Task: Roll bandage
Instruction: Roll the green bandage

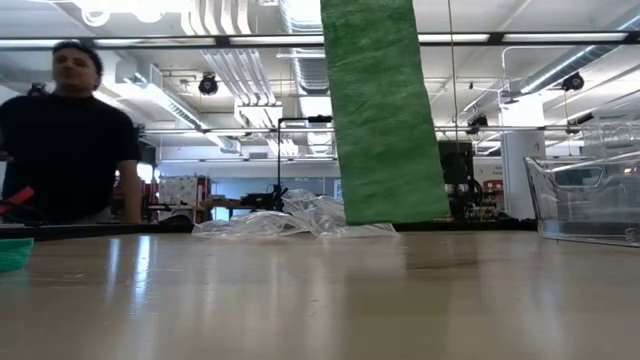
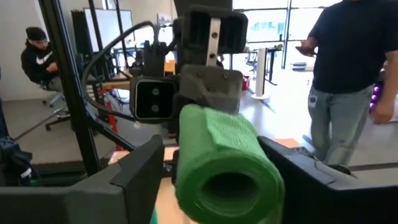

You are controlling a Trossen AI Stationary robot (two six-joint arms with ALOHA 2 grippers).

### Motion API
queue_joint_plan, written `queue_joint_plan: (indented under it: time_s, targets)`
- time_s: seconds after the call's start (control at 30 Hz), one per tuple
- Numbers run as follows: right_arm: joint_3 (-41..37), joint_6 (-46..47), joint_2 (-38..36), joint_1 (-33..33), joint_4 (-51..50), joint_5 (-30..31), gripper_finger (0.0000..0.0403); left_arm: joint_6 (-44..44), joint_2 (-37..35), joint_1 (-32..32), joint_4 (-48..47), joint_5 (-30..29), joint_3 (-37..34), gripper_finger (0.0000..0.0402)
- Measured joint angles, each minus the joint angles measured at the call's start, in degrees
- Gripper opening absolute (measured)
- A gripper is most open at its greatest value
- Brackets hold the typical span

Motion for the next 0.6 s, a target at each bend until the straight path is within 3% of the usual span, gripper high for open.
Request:
queue_joint_plan:
  time_s: [0.2, 0.5, 0.6]
  targets:
    - [0.0, -0.17, 0.02, -0.02, -0.34, 0.02, 0.019, 1.85, -0.02, 0.0, -2.53, 0.23, 0.09, 0.0043]
    - [0.0, -2.54, 0.02, -0.76, -0.68, 0.0, 0.0054, -0.37, -0.02, 0.0, -2.25, 0.09, 0.0, 0.0058]
    - [0.05, -3.61, 0.0, -0.76, -1.01, 0.0, 0.0029, -0.79, -0.02, 0.0, -2.23, 0.09, 0.0, 0.0067]
